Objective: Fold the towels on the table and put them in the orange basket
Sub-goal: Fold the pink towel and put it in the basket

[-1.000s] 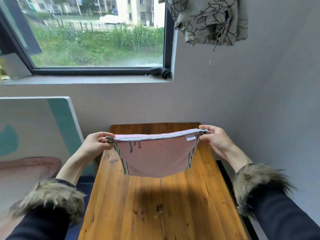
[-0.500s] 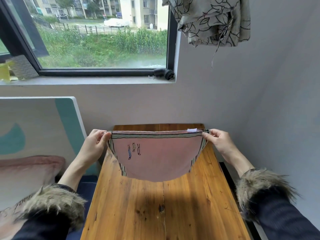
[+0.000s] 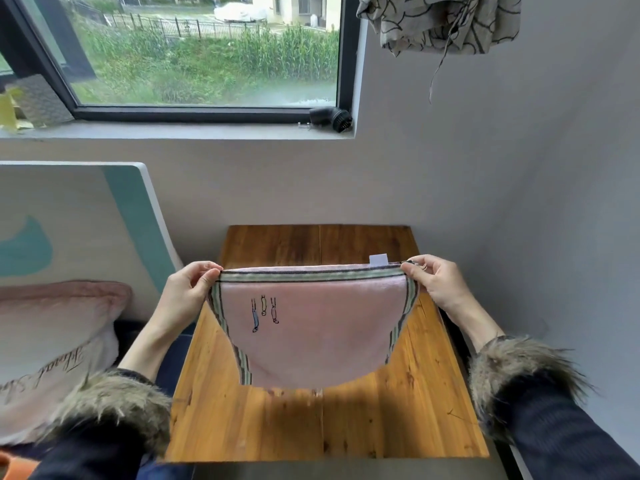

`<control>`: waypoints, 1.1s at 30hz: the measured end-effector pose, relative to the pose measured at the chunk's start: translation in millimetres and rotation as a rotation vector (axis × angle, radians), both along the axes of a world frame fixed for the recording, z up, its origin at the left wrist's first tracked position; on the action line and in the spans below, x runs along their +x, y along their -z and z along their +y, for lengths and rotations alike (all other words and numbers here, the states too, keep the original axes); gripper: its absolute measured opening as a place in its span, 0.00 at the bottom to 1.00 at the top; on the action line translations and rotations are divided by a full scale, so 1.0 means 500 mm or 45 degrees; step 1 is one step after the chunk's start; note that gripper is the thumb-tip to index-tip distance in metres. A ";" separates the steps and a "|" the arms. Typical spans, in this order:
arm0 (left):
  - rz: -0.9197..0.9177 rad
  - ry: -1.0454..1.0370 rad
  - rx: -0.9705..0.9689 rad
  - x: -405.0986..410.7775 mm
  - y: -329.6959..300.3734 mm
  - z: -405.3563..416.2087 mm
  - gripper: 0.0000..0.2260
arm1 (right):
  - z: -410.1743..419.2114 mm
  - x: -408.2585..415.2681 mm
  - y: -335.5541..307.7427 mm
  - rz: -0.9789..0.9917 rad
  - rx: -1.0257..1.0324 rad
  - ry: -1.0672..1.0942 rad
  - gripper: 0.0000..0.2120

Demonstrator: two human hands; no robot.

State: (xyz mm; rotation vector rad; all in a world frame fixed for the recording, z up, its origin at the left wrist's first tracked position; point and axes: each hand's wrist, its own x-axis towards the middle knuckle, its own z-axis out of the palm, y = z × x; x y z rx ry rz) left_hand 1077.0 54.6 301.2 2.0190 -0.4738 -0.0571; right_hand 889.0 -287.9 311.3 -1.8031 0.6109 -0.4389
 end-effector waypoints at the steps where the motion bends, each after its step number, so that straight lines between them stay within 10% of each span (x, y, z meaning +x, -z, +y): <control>1: -0.018 0.004 0.031 -0.006 0.006 0.002 0.06 | 0.002 -0.003 0.007 0.028 -0.011 -0.016 0.04; 15: -0.029 -0.015 0.112 -0.005 0.060 -0.018 0.06 | -0.031 0.015 0.062 0.217 0.047 -0.067 0.10; 33: 0.044 -0.113 0.350 0.420 0.372 -0.278 0.10 | -0.185 0.425 0.386 0.419 -0.058 0.257 0.09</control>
